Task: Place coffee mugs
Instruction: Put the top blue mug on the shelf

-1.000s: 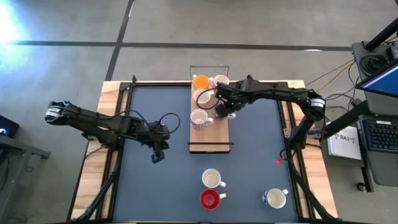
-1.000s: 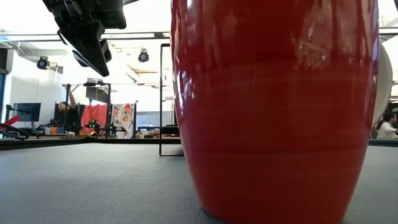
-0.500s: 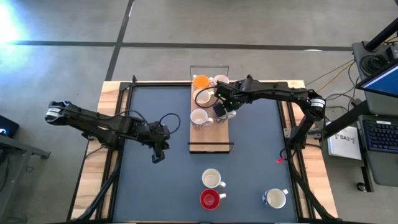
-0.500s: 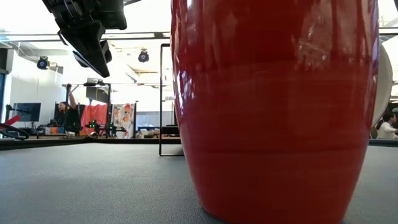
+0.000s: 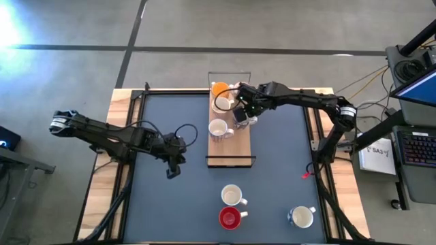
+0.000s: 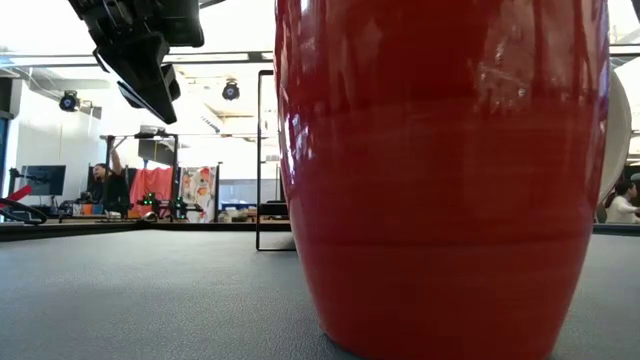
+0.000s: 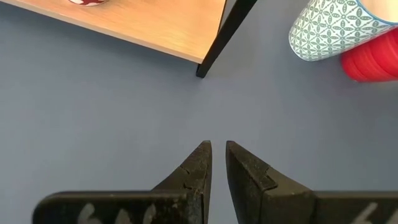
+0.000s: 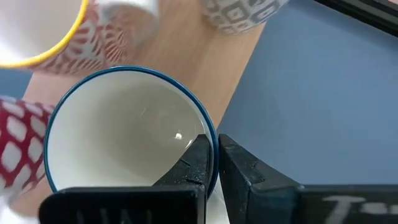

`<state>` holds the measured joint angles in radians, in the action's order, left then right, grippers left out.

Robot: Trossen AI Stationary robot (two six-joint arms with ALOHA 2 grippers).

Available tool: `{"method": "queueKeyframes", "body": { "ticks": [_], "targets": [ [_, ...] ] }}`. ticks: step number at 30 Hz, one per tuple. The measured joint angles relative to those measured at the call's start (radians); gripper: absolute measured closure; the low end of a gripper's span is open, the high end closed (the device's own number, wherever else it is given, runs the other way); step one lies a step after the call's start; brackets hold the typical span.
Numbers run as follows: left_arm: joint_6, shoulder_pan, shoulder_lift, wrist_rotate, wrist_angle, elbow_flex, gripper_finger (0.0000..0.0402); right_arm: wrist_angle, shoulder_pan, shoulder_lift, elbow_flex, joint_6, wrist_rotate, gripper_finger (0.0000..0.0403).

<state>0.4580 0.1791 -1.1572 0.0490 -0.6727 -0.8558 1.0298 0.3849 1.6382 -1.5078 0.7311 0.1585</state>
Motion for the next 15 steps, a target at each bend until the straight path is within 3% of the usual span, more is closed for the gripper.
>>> {"method": "queueKeyframes", "body": {
  "ticks": [15],
  "targets": [
    [0.004,0.004,0.0,-0.003,0.0,0.0,0.0372,-0.079,0.079,0.0,0.0,-0.035,0.003,0.039]
  ]
}}
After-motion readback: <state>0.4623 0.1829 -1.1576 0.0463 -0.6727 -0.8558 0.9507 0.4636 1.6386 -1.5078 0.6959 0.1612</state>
